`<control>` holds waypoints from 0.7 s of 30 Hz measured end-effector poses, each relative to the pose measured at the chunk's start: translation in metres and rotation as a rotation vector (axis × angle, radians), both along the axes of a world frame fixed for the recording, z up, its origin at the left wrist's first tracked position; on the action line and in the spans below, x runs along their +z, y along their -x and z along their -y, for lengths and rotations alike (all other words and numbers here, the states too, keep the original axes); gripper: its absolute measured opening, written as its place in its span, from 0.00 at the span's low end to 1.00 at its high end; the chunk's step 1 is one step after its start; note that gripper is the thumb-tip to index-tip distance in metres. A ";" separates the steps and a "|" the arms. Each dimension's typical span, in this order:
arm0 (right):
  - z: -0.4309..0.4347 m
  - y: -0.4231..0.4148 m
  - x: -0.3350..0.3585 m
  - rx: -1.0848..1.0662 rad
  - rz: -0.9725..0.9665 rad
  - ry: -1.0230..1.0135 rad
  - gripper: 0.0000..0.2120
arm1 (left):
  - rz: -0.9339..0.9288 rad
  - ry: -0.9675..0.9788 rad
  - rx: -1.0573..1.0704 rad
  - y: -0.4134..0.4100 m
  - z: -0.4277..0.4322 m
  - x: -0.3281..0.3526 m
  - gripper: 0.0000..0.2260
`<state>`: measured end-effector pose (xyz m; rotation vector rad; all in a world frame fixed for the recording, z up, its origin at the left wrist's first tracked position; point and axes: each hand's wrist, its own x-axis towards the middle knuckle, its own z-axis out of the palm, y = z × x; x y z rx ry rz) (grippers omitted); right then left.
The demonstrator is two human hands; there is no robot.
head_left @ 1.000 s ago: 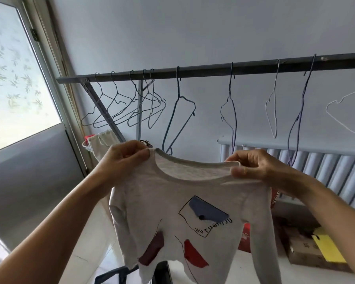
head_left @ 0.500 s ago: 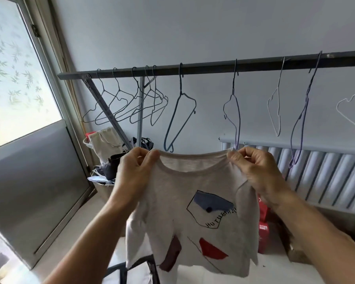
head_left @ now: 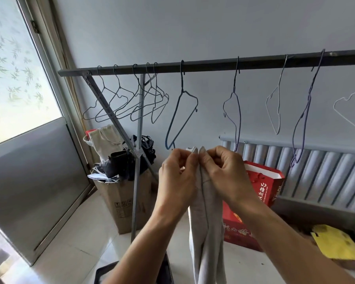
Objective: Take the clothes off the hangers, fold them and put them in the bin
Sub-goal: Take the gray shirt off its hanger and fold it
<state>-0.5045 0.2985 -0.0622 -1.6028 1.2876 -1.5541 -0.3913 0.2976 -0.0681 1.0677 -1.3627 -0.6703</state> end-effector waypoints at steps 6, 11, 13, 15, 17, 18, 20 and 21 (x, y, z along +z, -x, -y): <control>-0.008 0.000 0.005 0.016 -0.054 0.000 0.15 | -0.104 -0.090 -0.150 0.001 -0.016 0.011 0.18; -0.011 0.002 0.006 0.075 -0.064 -0.042 0.11 | -0.181 -0.160 -0.346 -0.002 -0.027 0.019 0.25; -0.011 0.007 0.008 0.089 -0.046 -0.053 0.09 | -0.149 -0.129 -0.305 -0.011 -0.020 0.016 0.21; -0.011 0.014 0.011 0.137 -0.025 -0.078 0.09 | -0.014 -0.045 -0.108 -0.026 -0.002 0.012 0.17; -0.012 0.021 0.015 0.221 -0.010 -0.108 0.08 | 0.070 -0.117 -0.063 -0.041 0.012 0.011 0.30; -0.011 0.024 0.017 0.262 0.002 -0.117 0.07 | 0.061 -0.198 -0.148 -0.046 0.018 0.011 0.37; -0.009 0.029 0.021 0.333 0.042 -0.121 0.06 | 0.045 -0.312 -0.414 -0.051 0.023 0.011 0.40; -0.008 0.030 0.024 0.366 0.067 -0.112 0.06 | 0.040 -0.342 -0.513 -0.051 0.023 0.014 0.38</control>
